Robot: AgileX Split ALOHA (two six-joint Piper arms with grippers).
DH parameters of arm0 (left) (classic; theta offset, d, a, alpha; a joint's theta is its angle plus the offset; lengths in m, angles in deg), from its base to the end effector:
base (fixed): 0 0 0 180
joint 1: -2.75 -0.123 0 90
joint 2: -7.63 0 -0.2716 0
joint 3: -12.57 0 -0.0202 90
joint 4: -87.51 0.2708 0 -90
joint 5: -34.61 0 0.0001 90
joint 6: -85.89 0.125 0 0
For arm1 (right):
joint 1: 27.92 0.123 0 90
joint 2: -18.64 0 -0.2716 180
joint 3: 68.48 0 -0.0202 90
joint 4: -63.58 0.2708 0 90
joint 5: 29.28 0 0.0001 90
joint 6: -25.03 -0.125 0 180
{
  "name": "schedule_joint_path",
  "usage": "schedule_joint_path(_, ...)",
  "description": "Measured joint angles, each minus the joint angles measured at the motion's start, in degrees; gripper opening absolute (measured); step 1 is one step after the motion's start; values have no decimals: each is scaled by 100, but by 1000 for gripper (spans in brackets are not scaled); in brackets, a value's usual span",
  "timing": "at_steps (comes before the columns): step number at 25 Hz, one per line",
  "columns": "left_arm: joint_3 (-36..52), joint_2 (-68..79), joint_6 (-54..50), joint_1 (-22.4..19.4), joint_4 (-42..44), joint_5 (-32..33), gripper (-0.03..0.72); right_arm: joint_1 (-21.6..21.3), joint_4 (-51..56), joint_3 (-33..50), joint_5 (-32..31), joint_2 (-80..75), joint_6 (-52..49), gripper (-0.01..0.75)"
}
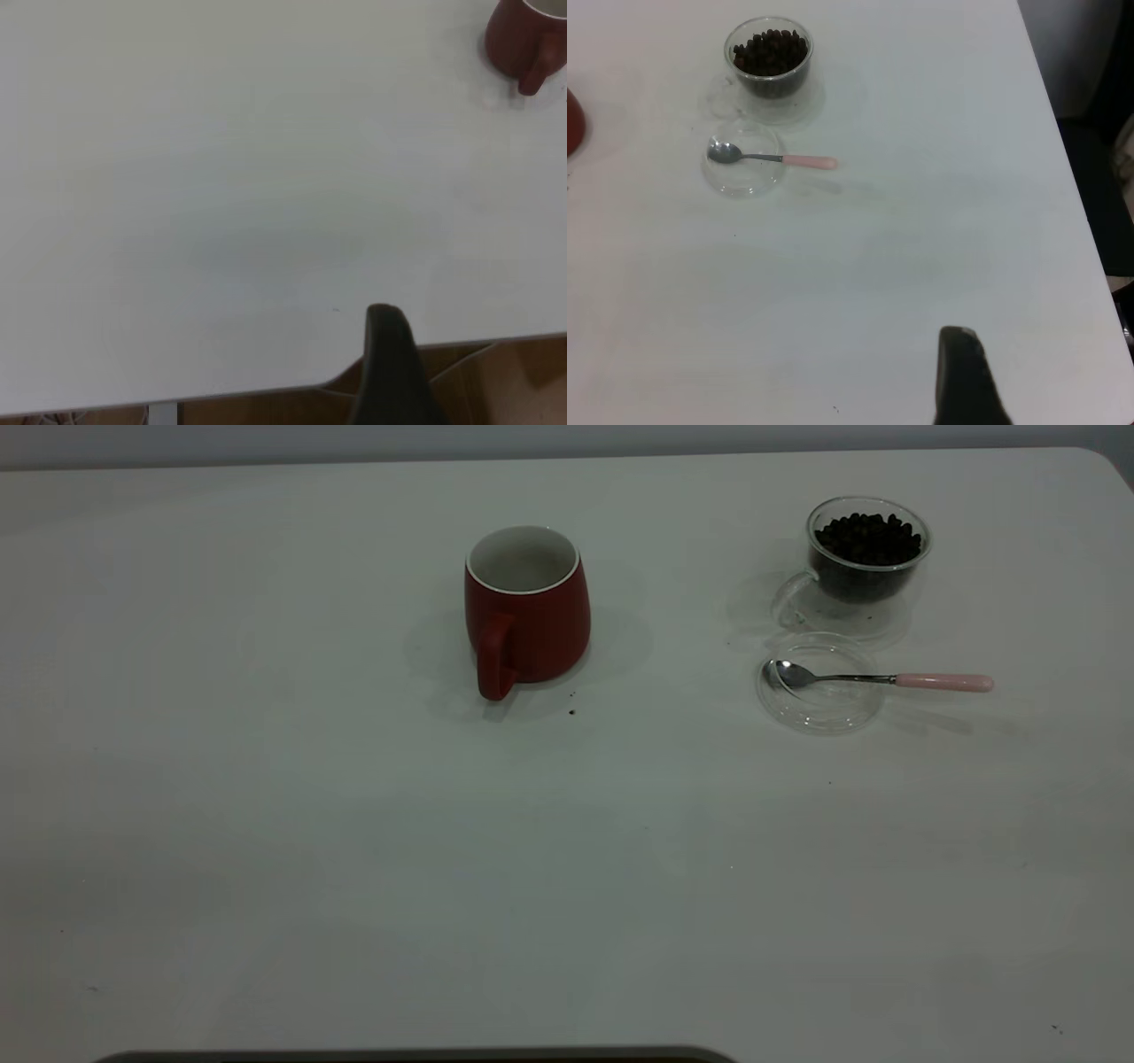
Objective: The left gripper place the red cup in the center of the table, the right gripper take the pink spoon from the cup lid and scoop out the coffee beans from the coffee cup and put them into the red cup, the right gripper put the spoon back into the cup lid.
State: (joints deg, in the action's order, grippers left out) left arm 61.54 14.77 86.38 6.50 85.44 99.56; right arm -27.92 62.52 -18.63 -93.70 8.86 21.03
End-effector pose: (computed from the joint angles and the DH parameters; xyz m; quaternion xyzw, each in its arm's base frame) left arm 0.0506 -0.0074 0.2600 0.0336 0.8698 -0.0320 0.4912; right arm 0.0593 -0.0021 0.2534 0.0312 0.8826 0.0071 0.4691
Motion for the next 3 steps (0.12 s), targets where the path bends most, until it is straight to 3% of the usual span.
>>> schedule_joint_path(3,0,0,0,0,0,0,538,0,0,0,-1,0,0,487)
